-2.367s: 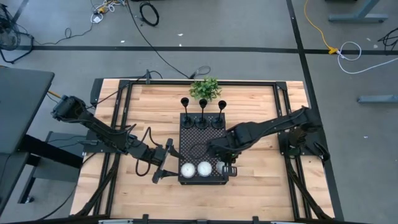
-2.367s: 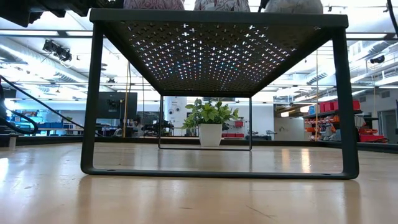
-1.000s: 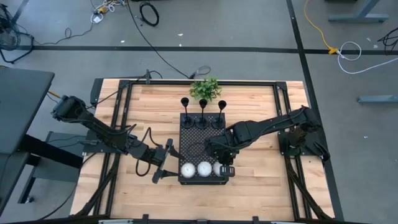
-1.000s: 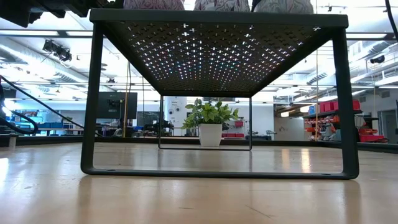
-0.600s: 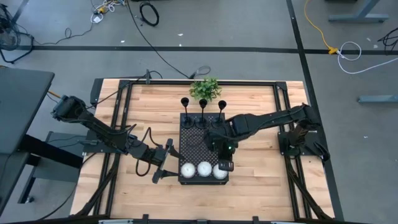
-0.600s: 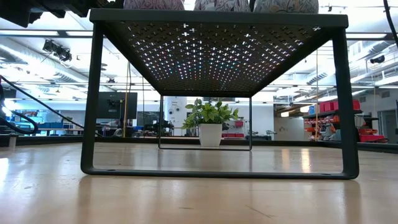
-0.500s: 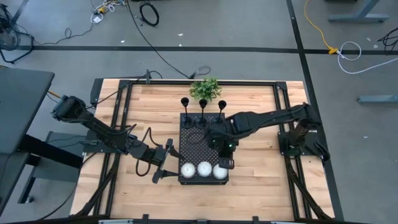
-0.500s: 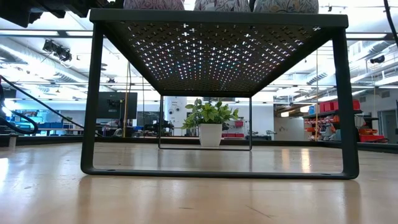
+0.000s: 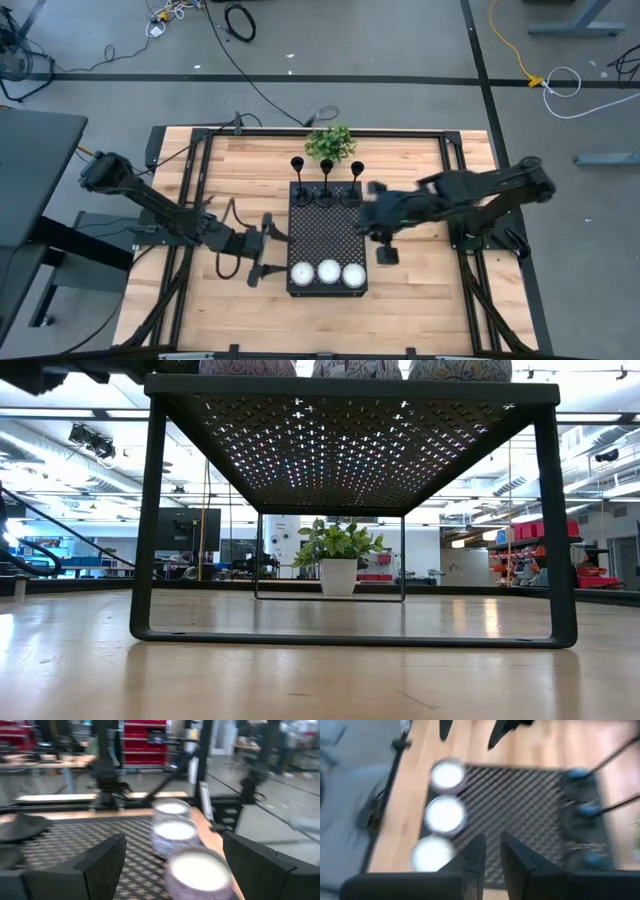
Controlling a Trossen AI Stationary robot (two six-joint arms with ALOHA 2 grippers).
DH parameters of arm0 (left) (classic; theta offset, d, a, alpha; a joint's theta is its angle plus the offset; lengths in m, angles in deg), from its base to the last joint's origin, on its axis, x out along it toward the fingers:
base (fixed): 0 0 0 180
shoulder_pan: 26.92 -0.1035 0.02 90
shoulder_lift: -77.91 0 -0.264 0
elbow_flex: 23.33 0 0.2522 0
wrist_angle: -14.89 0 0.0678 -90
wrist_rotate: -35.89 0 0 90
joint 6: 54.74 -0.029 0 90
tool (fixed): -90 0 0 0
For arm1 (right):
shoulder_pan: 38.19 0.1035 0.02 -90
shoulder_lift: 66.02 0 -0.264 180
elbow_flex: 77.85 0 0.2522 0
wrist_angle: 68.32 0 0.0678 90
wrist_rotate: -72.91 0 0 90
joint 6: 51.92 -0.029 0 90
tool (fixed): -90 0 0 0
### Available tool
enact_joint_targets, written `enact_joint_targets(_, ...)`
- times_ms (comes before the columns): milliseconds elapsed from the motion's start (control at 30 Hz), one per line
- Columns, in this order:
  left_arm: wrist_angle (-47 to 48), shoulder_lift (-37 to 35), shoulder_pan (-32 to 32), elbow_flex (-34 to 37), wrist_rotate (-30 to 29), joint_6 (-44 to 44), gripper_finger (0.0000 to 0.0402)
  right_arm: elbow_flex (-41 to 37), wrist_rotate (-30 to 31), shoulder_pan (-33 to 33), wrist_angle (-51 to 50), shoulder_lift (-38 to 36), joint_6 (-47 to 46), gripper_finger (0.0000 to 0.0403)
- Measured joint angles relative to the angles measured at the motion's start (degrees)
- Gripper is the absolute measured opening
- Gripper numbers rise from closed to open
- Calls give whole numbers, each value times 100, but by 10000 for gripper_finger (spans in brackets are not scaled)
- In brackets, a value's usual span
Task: Pick & Place candle stick holders
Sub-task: Return to Home Position
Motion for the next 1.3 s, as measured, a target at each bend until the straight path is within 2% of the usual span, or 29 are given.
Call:
enact_joint_targets(67, 371, -370, -57, -1, -137, 100, 330, -360, 495, 107, 352, -408, 77, 57)
enact_joint_targets(167, 1464, -1157, -117, -3, -325, 151, 330, -1307, 954, 244, 1186, -1174, 255, 57)
enact_joint_targets(233, 1953, -1623, -182, 2, -812, 126, 330, -2162, 920, 279, 2085, -1723, 505, 56)
enact_joint_targets(367, 2038, -2387, -324, 1, -2280, -466, 330, -3893, 705, 282, 3932, -2846, 915, 56)
enact_joint_targets(467, 2138, -2815, -420, 45, -2709, -934, 330, -4954, 1093, 278, 4835, -3606, 1137, 56)
enact_joint_targets(567, 2233, -3222, -605, 353, -2632, -1080, 330, -5861, 1487, 267, 5690, -4338, 1347, 56)
enact_joint_targets(667, 2232, -3674, -851, 837, -2510, -773, 330, -6679, 1528, 266, 6724, -4928, 1534, 56)
enact_joint_targets(833, 2177, -4433, -1182, 1499, -2263, -476, 330, -7314, 1585, 252, 7736, -5514, 2094, 56)
enact_joint_targets(1000, 2127, -4932, -1618, 2048, -2594, -304, 330, -7451, 1832, 252, 7626, -5684, 1785, 56)
enact_joint_targets(1133, 1793, -5212, -1857, 2398, -2140, -311, 330, -7671, 1668, 244, 7681, -5645, 1730, 56)
enact_joint_targets(1300, 1716, -5451, -2045, 2651, -1918, -322, 330, -8477, 1530, 86, 9066, -5393, 1831, 56)
